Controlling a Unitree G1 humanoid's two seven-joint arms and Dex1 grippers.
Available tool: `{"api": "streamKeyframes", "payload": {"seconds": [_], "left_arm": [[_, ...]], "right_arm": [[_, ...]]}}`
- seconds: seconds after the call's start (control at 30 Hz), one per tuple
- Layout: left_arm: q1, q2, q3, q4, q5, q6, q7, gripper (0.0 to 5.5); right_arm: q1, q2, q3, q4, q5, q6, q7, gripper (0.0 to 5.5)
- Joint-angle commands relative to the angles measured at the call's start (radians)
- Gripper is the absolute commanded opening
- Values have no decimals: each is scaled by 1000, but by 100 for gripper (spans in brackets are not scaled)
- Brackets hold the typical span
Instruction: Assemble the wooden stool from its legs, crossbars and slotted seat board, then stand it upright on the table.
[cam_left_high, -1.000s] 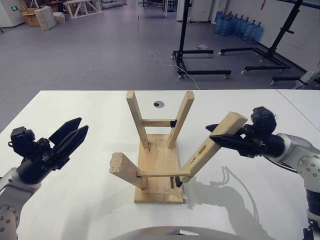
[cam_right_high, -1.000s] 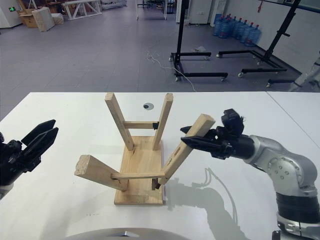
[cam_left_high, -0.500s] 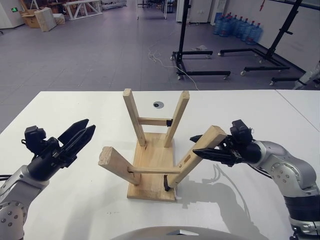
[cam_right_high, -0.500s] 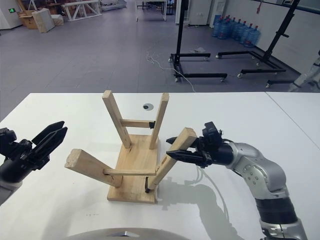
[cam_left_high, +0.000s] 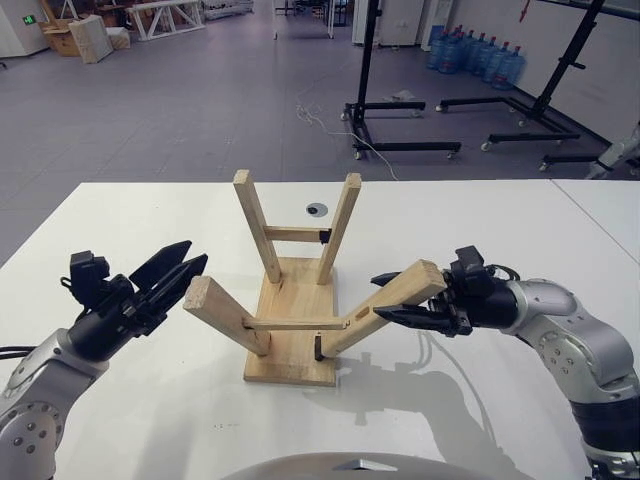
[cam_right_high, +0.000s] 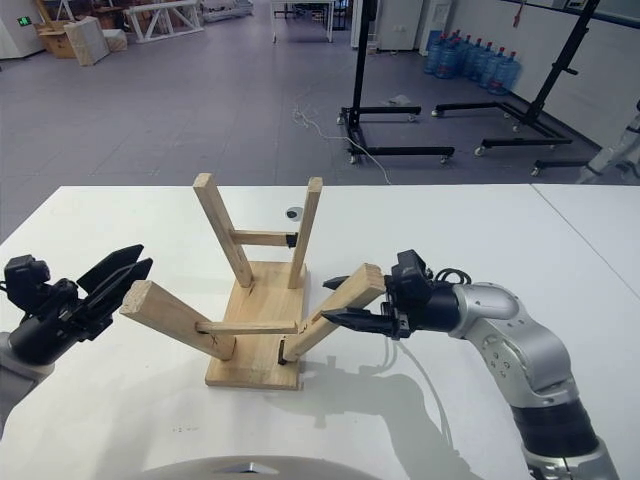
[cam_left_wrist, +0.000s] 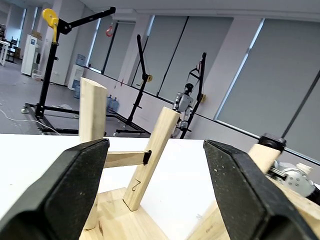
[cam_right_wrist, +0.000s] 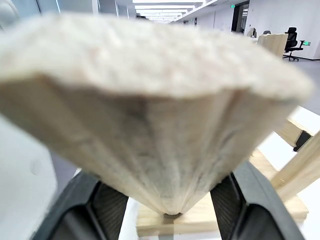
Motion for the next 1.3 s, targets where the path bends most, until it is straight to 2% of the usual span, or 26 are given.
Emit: {"api": "streamKeyframes", "payload": {"seconds": [0.03,0.3,0.67,1.3], "left_arm": [[28,-20,-24,-27,32,-20,14,345],[34,-27,-41,-30,50,-43,24,345],[18,-14,-60,-20,64,-45,20,345],[-11,-15,-151,-16,137,-57,15,345]], "right_arm": [[-36,-17,7,-31,-36,26,-63,205],[-39,-32,48,-126,-60,29,-79,205],[-11,18,60,-73,-132,-98,-85,205],[-121,17,145,-115,-98,15,-90,204]]}}
